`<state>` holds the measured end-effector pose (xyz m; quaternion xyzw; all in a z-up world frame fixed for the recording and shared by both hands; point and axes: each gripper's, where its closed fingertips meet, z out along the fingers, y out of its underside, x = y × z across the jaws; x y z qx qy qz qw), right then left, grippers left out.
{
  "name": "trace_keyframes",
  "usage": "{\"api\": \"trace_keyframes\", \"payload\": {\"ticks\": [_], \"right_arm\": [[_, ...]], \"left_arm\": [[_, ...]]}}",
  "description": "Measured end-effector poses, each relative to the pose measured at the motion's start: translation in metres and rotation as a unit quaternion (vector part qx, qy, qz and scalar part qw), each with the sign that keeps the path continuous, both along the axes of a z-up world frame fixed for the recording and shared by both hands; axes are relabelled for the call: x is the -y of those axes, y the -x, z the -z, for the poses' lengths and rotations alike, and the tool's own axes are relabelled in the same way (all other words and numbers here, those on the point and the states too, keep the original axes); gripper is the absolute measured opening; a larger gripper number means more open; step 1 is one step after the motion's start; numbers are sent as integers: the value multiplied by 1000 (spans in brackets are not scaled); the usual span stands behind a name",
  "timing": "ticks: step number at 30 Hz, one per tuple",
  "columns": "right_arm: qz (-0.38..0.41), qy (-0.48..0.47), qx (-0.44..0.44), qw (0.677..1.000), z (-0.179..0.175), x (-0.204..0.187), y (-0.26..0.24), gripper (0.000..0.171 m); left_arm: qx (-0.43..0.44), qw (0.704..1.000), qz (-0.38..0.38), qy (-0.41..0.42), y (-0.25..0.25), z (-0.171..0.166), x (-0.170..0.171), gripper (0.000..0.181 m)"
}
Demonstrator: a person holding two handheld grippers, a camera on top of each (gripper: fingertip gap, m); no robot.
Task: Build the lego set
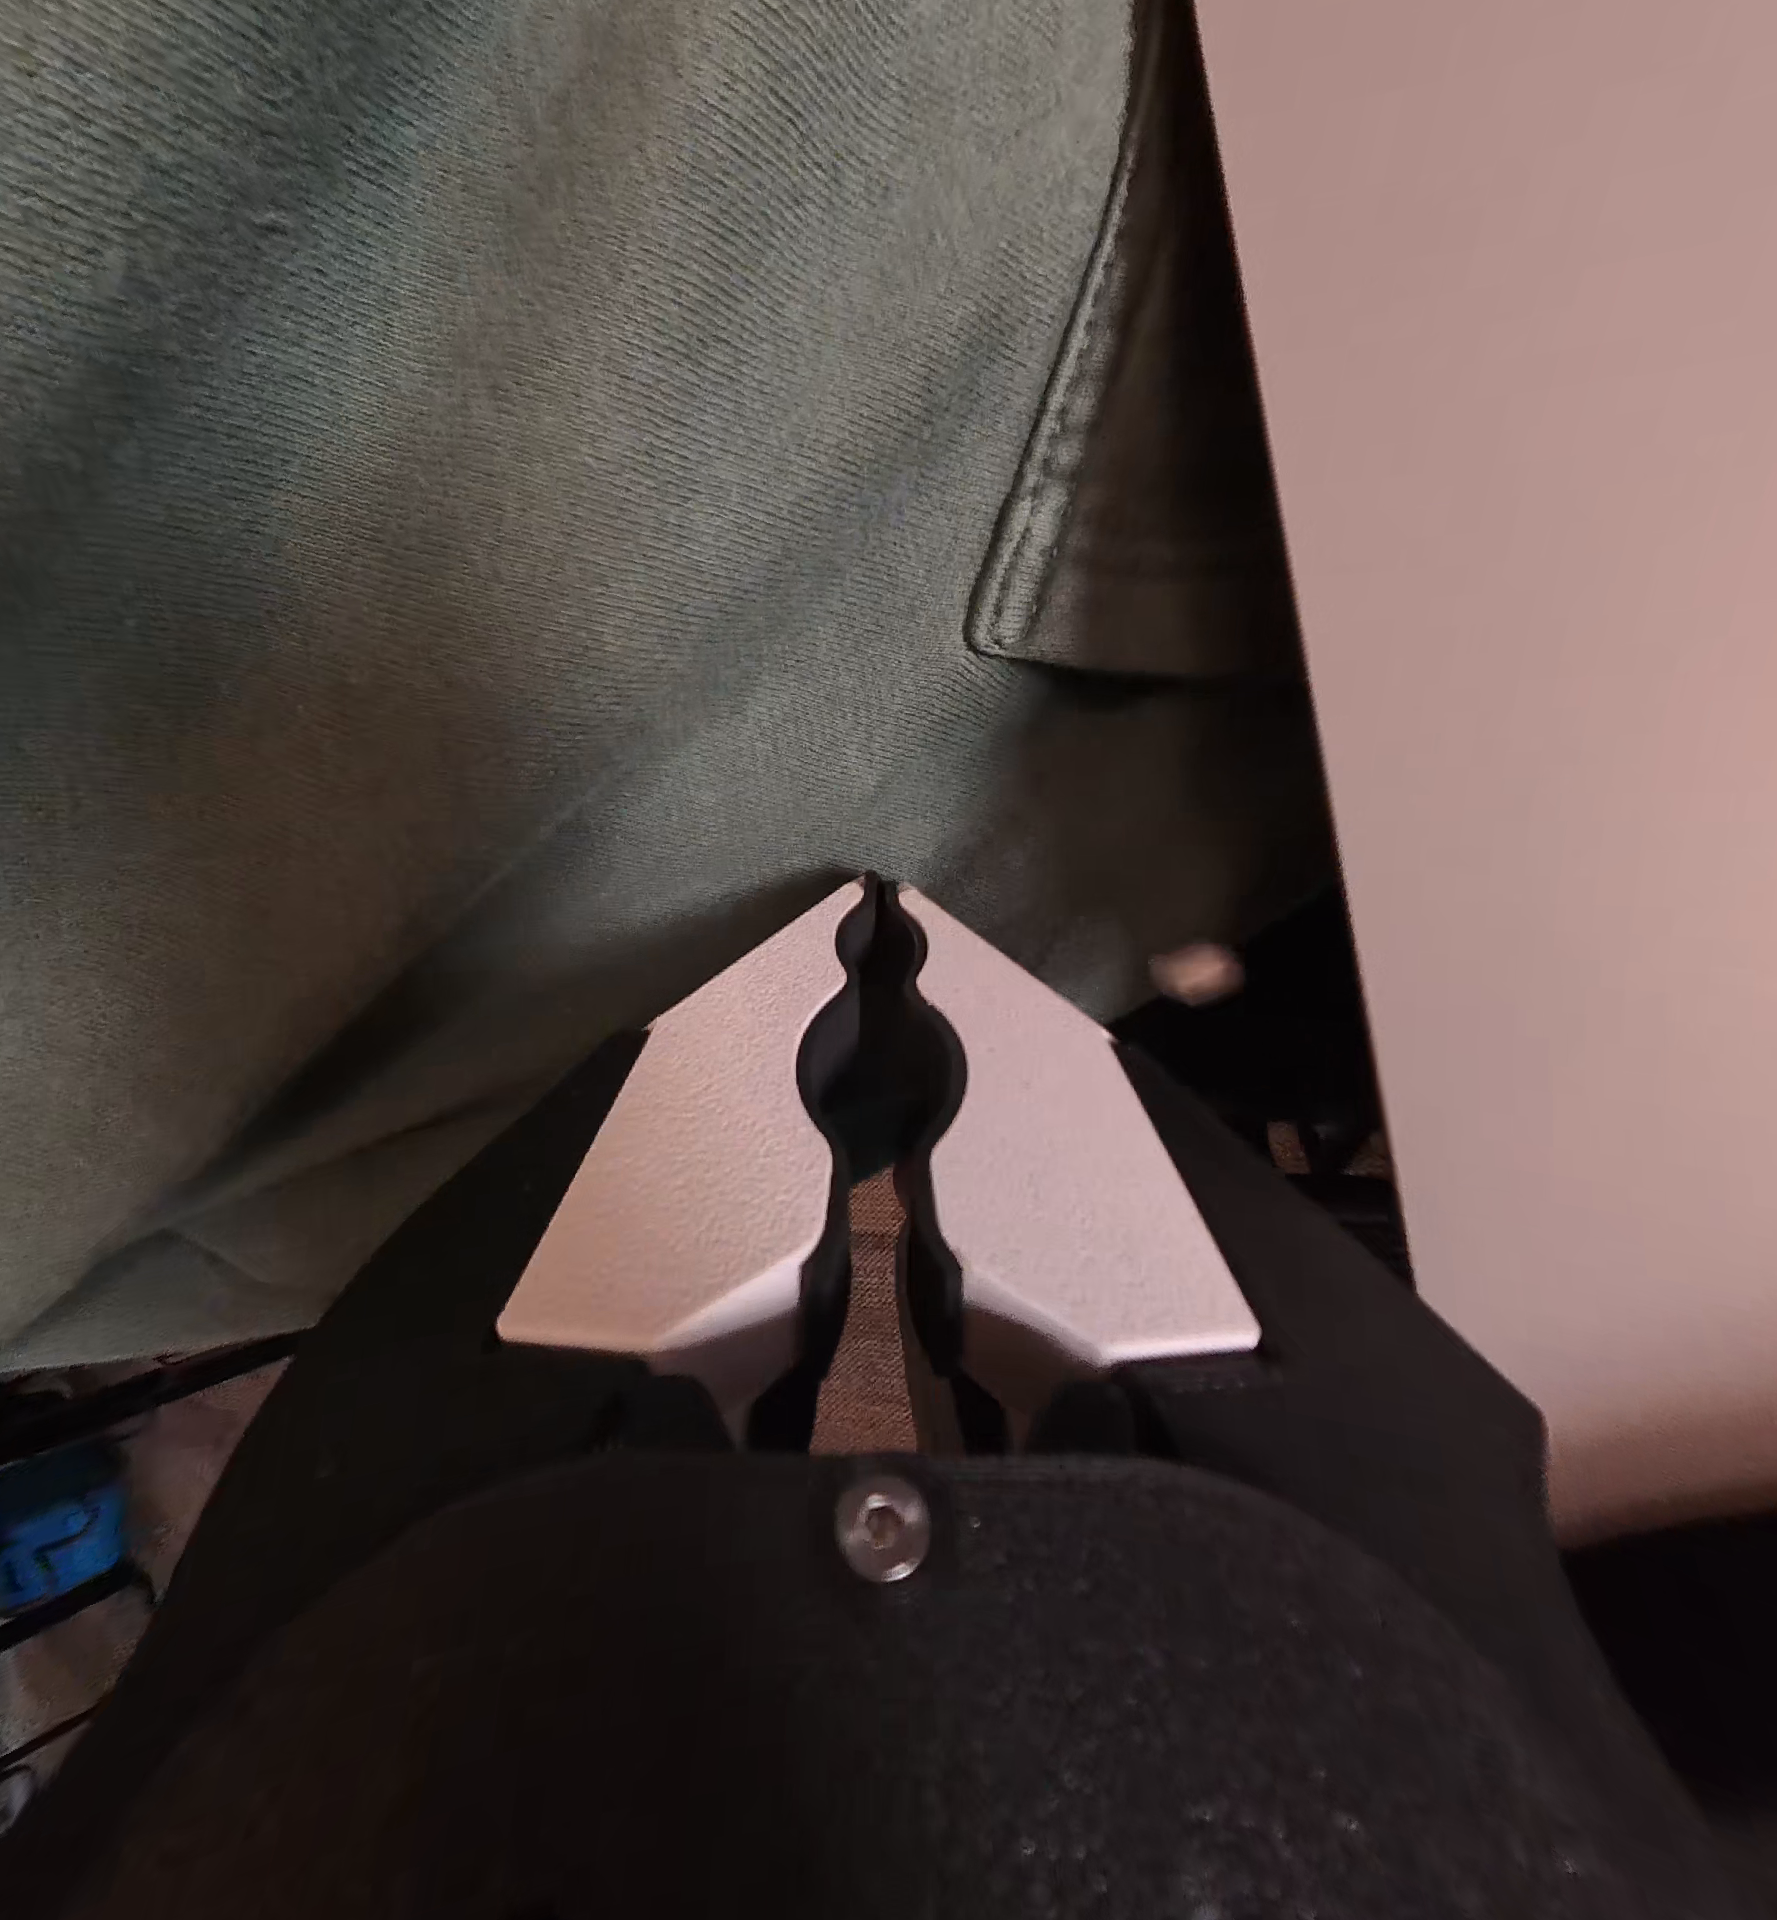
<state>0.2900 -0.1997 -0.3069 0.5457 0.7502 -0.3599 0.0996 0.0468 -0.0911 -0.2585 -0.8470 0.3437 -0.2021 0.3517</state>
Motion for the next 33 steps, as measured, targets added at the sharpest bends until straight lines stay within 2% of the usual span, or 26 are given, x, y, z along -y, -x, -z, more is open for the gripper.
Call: {"api": "trace_keyframes", "payload": {"ticks": [9,15,20,26,30,33], "right_arm": [[8,-21,-10,1000,-10,-11,-2,0],[45,-56,-37,997,-44,-46,-14,4],[61,-97,-48,992,-48,-61,-23,11],[47,-83,-55,994,-42,-50,-24,20],[44,-90,-50,994,-37,-52,-29,24],[54,-100,-51,992,-36,-59,-34,26]], "left_arm": [[0,1000,-1,3,1,2,0,22],[4,1000,-1,5,-1,3,-1,22],[8,1000,-1,-1,-8,1,-1,22],[38,997,51,-38,-45,-23,9,22],[104,987,123,-30,-96,-45,33,27],[105,979,170,-34,-126,-52,45,30]]}}
